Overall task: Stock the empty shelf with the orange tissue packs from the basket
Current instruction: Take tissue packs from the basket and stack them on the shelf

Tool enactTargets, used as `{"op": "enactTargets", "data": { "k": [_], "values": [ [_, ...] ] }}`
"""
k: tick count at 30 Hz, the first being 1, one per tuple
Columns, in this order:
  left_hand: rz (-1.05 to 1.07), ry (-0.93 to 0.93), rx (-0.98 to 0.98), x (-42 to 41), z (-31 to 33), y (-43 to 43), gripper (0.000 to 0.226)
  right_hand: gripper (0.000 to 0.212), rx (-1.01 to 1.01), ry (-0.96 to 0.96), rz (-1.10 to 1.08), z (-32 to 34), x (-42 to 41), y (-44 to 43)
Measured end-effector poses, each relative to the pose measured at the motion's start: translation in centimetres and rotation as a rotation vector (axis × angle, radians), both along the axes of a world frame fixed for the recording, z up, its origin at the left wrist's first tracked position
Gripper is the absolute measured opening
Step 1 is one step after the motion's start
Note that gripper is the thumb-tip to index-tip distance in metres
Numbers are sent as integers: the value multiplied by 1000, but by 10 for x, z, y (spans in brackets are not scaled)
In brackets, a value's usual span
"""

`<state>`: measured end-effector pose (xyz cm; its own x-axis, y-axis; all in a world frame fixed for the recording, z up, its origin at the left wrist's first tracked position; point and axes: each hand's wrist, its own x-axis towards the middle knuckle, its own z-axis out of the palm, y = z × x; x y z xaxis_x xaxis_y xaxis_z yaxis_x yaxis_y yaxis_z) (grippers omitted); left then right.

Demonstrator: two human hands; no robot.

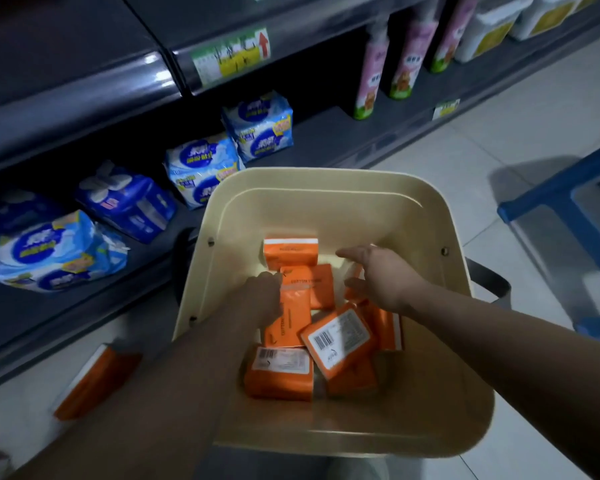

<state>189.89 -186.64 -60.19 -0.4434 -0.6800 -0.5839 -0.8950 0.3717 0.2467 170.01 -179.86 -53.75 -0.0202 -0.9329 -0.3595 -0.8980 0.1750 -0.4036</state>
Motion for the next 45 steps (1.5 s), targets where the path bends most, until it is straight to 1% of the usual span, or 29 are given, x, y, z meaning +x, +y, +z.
{"op": "enactTargets", "data": {
  "k": [2,4,6,8,10,12,15,18,21,25,28,30,33,35,38,41,42,45],
  "values": [
    [-8,-19,31,-2,-11,0,49,54,11,-31,-20,-6,0,0],
    [0,-29,53,-2,-21,3,57,55,26,-46,-32,-12,-2,0],
    [-18,-102,3,-1,-25,6,62,57,49,-53,-44,-15,-3,0],
    [-68,-181,-61,1,-24,7,54,58,78,-54,-51,-17,-4,0],
    [-92,-192,-67,1,-19,8,49,58,97,-49,-51,-17,-3,0],
    [-88,-124,-68,1,-6,9,46,57,109,-39,-45,-16,-2,1],
    [-30,42,-68,5,26,9,44,56,140,-13,1,-17,3,6],
    [47,178,-79,17,61,8,51,56,191,-3,37,-19,9,12],
    [124,306,-167,31,87,13,51,57,232,28,80,-24,16,16],
    [204,397,-313,52,107,24,48,57,251,39,132,-31,24,15],
    [243,502,-329,61,113,31,42,59,280,29,170,-39,30,15],
    [236,558,-334,63,114,35,42,62,315,42,206,-45,33,17],
    [234,598,-328,65,112,37,47,58,376,63,230,-57,38,20],
    [274,603,-306,68,111,35,49,56,385,144,288,-67,42,21],
    [325,617,-289,71,110,33,51,66,370,281,398,-77,47,23],
    [332,608,-291,71,110,32,51,76,351,326,394,-78,50,25],
    [331,603,-295,70,109,31,52,75,351,327,396,-78,51,25],
    [337,601,-297,70,109,31,52,62,330,314,388,-69,50,21]
  ]
}}
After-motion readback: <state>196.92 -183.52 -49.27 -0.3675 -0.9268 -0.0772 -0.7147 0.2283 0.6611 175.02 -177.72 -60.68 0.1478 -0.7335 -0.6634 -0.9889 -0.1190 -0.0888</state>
